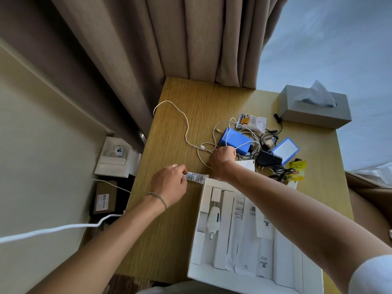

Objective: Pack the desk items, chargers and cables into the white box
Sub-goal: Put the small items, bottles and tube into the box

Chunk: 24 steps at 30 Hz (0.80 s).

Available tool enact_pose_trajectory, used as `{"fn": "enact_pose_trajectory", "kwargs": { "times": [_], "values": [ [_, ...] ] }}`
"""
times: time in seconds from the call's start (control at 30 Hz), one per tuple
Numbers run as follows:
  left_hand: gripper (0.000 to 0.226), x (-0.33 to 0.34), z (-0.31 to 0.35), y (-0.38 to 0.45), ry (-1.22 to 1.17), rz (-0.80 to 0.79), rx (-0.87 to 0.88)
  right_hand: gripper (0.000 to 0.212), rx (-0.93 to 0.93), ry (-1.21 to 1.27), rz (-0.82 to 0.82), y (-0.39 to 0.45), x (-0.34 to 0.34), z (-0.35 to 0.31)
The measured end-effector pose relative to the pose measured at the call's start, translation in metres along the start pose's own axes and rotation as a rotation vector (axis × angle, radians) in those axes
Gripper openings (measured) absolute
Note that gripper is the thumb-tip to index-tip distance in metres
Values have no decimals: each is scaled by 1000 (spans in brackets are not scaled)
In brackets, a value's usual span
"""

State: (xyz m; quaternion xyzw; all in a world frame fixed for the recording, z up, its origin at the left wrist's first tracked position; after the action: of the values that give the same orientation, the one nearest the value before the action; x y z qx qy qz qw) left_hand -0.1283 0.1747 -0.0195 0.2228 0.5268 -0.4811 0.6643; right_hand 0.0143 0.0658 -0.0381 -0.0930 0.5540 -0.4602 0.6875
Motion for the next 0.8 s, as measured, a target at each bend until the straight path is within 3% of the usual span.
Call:
{"fn": "enact_pose_trajectory", "kwargs": {
  "times": [0.07,0.13,0.2,0.4,0.47,0.53,0.67,0.73,0.8],
  "values": [
    [10,7,-1,4,15,-5,16,14,-2,44,17,0,2,2],
    [14,14,-3,8,34,-14,33,28,11,132,77,-3,3,9],
    [22,20,-2,12,55,-24,49,41,42,287,163,-12,3,20],
    [43,44,2,24,170,-75,170,47,210,804,391,-70,-5,57],
    [45,50,3,28,257,-97,231,48,252,1101,485,-97,-4,67],
    [44,55,3,31,337,-116,278,44,270,1576,546,-125,-1,73],
    [51,60,2,35,361,-186,293,49,138,2437,494,-170,11,64],
    [48,58,3,34,306,-212,260,47,78,2662,452,-186,20,54],
    [34,54,3,32,225,-218,198,41,56,2736,425,-198,28,42]
  ]
}}
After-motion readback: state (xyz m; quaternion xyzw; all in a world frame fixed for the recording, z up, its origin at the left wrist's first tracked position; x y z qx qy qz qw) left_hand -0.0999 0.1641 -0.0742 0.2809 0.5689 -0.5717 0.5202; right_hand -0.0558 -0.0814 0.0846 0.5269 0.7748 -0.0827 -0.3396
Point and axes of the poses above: each hand's wrist, its own y-axis towards the middle knuckle, its own x-axis out of the palm, z = x × y, the point moved 3 cm from there along y, towards the middle knuckle, and after that the axes turned 7 degrees about -x, right-handed, at the moved point
